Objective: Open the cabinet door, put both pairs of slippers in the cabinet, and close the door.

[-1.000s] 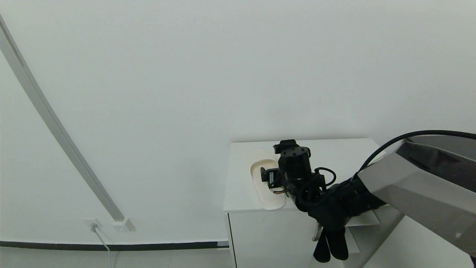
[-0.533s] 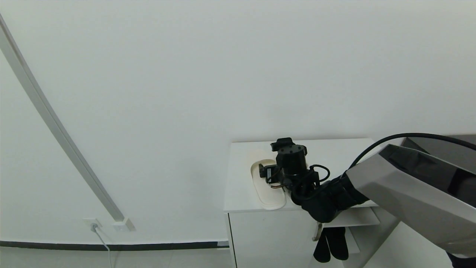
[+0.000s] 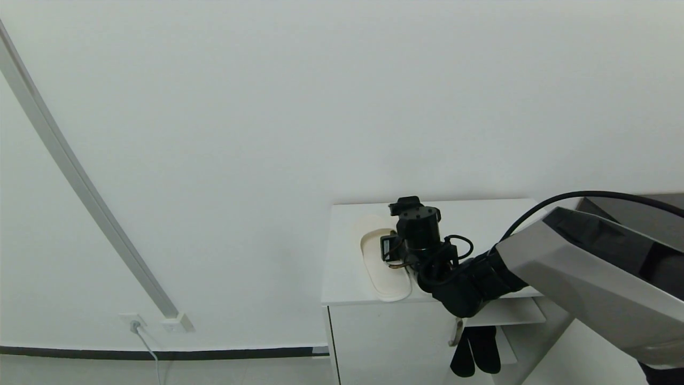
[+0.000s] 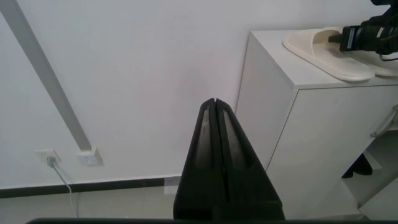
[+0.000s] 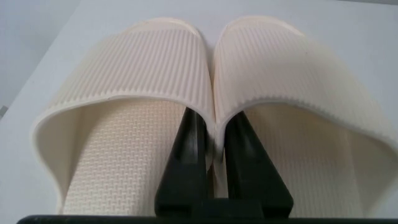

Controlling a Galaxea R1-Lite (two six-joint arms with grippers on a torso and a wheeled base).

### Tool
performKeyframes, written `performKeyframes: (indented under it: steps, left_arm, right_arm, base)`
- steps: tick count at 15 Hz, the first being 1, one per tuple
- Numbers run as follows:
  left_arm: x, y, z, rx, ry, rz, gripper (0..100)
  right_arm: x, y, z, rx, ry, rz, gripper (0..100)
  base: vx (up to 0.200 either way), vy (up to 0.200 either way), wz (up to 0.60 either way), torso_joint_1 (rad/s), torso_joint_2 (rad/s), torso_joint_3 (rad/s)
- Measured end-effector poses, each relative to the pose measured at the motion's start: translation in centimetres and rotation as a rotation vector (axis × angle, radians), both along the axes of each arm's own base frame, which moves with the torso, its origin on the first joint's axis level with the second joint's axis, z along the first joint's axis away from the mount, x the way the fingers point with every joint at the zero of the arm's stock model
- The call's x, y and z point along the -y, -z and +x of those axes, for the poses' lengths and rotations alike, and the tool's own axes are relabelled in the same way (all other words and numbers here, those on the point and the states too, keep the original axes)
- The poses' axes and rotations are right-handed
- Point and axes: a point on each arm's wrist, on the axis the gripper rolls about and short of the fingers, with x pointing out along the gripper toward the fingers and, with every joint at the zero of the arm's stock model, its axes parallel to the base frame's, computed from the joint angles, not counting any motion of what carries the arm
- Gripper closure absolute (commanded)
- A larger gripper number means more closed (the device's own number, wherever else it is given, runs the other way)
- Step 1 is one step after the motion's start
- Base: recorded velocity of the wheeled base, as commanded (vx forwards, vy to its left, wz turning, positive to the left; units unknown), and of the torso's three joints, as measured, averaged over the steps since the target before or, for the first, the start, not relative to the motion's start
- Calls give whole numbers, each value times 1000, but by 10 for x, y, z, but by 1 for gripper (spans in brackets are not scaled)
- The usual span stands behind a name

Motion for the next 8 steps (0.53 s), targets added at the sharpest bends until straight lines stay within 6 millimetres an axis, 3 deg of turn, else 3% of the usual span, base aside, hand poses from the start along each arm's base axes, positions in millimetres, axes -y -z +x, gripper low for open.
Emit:
performKeyframes:
  steps: [4, 8]
  left_arm:
    - [0, 0, 0, 0, 0, -1, 100]
    - [0, 0, 0, 0, 0, 0, 100]
  right_arm:
    - [3, -7, -5, -2, -30, 9, 100]
    - [20, -47, -38, 6, -168, 45, 100]
  base:
    - [0, 0, 0, 0, 0, 0]
    - [0, 0, 0, 0, 0, 0]
